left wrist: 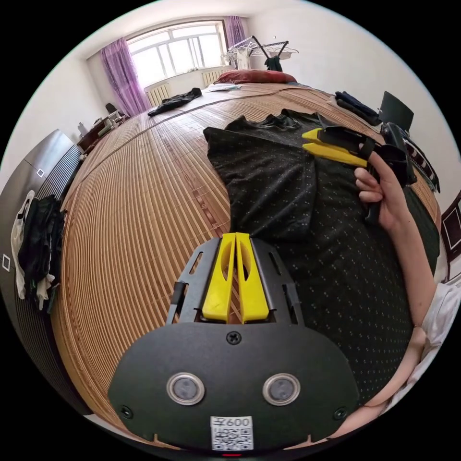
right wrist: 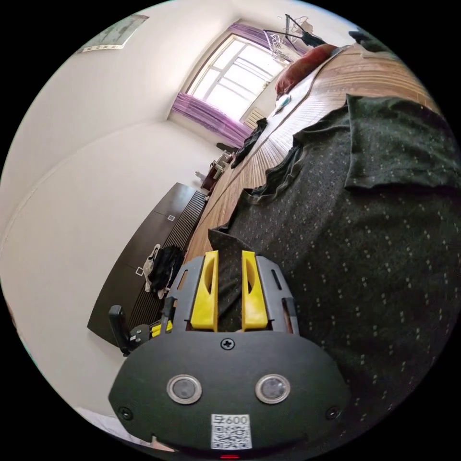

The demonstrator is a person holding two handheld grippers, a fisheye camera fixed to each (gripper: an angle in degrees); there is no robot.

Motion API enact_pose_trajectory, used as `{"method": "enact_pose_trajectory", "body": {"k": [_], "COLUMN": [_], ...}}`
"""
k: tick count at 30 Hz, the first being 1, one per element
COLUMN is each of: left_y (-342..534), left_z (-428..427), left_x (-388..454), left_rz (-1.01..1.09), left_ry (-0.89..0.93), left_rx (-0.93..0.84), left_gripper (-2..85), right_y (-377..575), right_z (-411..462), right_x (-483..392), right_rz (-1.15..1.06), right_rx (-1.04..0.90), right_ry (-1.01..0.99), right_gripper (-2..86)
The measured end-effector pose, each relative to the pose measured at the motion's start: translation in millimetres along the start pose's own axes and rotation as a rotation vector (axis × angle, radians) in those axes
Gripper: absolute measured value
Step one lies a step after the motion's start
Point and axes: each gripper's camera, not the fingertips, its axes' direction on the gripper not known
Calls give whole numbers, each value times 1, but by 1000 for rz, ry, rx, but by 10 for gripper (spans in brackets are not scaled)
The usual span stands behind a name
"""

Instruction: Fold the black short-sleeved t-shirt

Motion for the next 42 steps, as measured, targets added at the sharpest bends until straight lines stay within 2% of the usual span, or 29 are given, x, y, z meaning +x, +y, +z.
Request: {"method": "enact_pose_trajectory", "body": {"k": [4,8,13,15,17,20,23,26,29,42], "left_y": [4,7,12,13,14,16,18,20,21,27], "left_z": [-3,-5,-8,-8,-9,-10,-10,-11,-11,-10], "left_x": [9,10,20,23,27,36,47,58,64,90], "left_rz": [15,3,15,17,20,30,48,65,69,82], "left_ry": [-24,0,-9,-13,-18,-36,-66,-92,-97,-119], "left_rx": [16,25,37,38,39,41,40,39,39,39], "left_gripper": [6,7,7,7,7,7,6,5,4,4], "right_y": [-25,-72,-104,-115,-124,-132,-131,-128,-130,-126], "right_z": [19,104,192,196,192,203,208,221,231,266], "right_x": [-47,-97,-125,-126,-129,-129,-140,-154,-162,-196], "right_rz": [-76,-305,-458,-409,-378,-322,-343,-395,-445,-583], "right_rx": [-25,-216,-446,-421,-376,-457,-456,-454,-458,-499], "right_ry": [58,35,186,214,156,97,54,190,251,356], "right_gripper": [60,59,94,84,54,55,55,6,-5,-8]}}
